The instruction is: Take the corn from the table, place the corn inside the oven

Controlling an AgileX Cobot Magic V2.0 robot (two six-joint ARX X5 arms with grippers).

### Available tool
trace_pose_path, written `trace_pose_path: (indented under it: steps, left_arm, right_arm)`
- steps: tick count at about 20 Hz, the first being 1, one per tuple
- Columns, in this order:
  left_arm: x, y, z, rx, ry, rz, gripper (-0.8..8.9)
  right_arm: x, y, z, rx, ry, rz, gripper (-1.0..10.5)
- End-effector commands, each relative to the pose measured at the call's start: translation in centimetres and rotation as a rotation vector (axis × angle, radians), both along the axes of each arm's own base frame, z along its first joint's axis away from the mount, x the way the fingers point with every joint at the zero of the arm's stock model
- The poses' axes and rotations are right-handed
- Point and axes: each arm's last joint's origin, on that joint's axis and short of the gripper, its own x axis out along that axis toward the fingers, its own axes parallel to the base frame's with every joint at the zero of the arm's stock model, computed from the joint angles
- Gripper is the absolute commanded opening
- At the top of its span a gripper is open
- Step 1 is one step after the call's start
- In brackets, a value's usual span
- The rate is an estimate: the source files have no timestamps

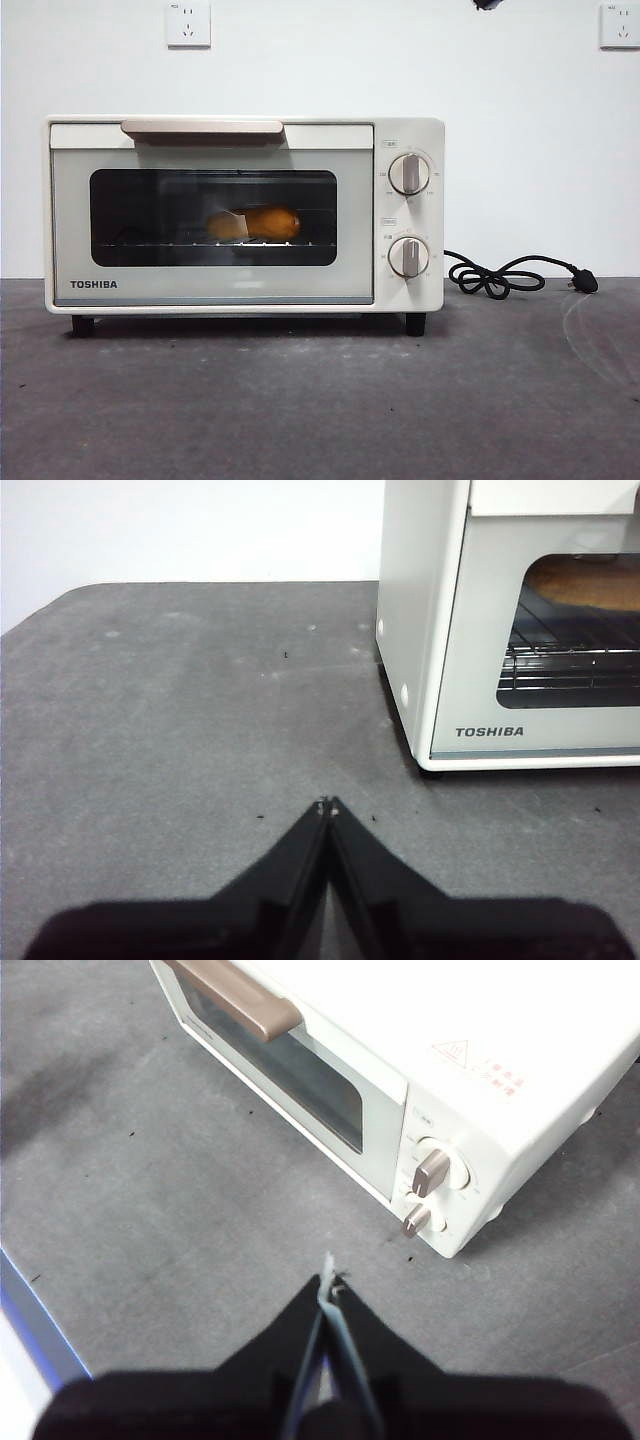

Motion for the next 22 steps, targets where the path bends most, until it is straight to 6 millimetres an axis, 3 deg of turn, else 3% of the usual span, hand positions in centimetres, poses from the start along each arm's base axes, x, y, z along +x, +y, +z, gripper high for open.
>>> trace_pose_path:
  steps: [1, 15, 18, 22]
  left_arm:
    - [0.05, -0.01, -0.16, 0.011, -0.001, -0.005, -0.03]
    - [0.05, -0.01, -0.16, 0.011, -0.001, -0.005, -0.03]
    - [0.05, -0.01, -0.16, 0.011, -0.001, -0.005, -0.03]
    - [0.05, -0.01, -0.16, 0.011, -0.001, -0.005, -0.03]
  right_arm:
    - [0.15, 0.08, -0.10, 0.004, 0.003, -0.003, 0.0]
    - [0.15, 0.09, -0.10, 0.001, 0.000, 0.000, 0.0]
    - [0.26, -0.09, -0.16, -0.103, -0.081, 0.029, 0.0]
    - [0.56, -0.54, -0.18, -0.235, -0.145, -0.078, 0.0]
